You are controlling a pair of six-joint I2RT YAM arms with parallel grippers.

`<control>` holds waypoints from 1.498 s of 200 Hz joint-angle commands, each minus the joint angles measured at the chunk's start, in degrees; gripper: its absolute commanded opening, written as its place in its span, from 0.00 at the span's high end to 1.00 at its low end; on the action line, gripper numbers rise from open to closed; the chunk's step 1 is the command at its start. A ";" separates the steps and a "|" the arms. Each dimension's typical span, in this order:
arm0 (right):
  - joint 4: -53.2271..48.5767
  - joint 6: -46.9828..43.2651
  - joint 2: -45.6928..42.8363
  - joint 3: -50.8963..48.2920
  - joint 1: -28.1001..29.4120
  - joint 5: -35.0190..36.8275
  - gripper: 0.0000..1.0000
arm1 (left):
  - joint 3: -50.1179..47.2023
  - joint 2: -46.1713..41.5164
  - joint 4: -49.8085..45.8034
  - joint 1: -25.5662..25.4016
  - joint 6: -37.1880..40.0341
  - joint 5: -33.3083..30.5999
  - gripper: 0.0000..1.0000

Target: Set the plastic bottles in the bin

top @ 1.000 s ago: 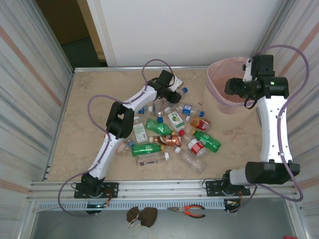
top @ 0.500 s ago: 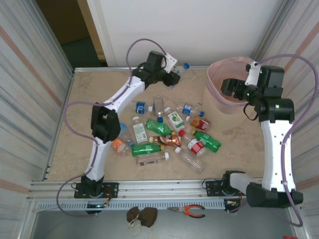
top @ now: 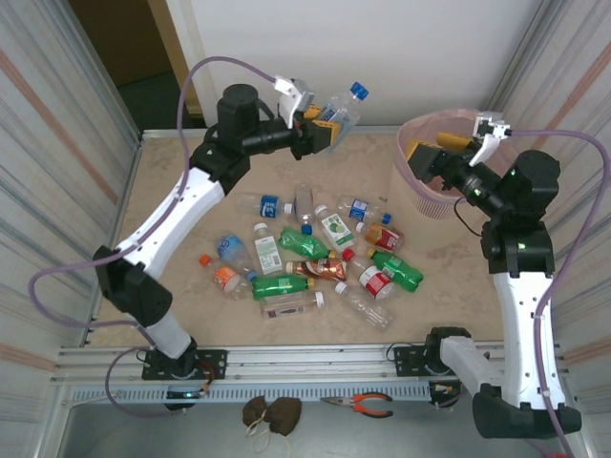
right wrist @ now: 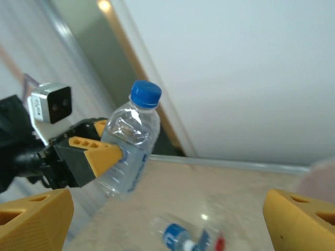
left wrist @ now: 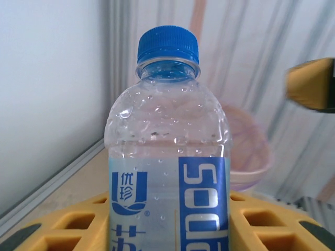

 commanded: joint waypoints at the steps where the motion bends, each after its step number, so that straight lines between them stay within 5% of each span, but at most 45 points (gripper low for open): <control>1: 13.47 4.49 -0.57 -1.18 3.90 -5.40 0.07 | -3.02 -5.68 8.51 -1.80 -4.05 7.98 0.57; 71: 24.19 2.48 2.40 2.57 18.93 -7.45 0.06 | -5.54 -14.16 10.59 -7.70 -4.87 12.81 0.56; 136: 21.81 -7.18 3.91 7.93 30.65 -7.49 0.20 | -6.09 -15.94 14.04 -8.93 -8.88 14.17 0.56; 225: 21.46 -8.79 6.79 10.44 34.18 -6.55 0.43 | -6.86 -17.26 14.47 -10.20 -8.08 17.75 0.56; 299: 21.42 -9.06 5.78 10.43 35.20 -4.75 0.53 | -8.78 -19.11 13.20 -10.20 -5.99 15.14 0.45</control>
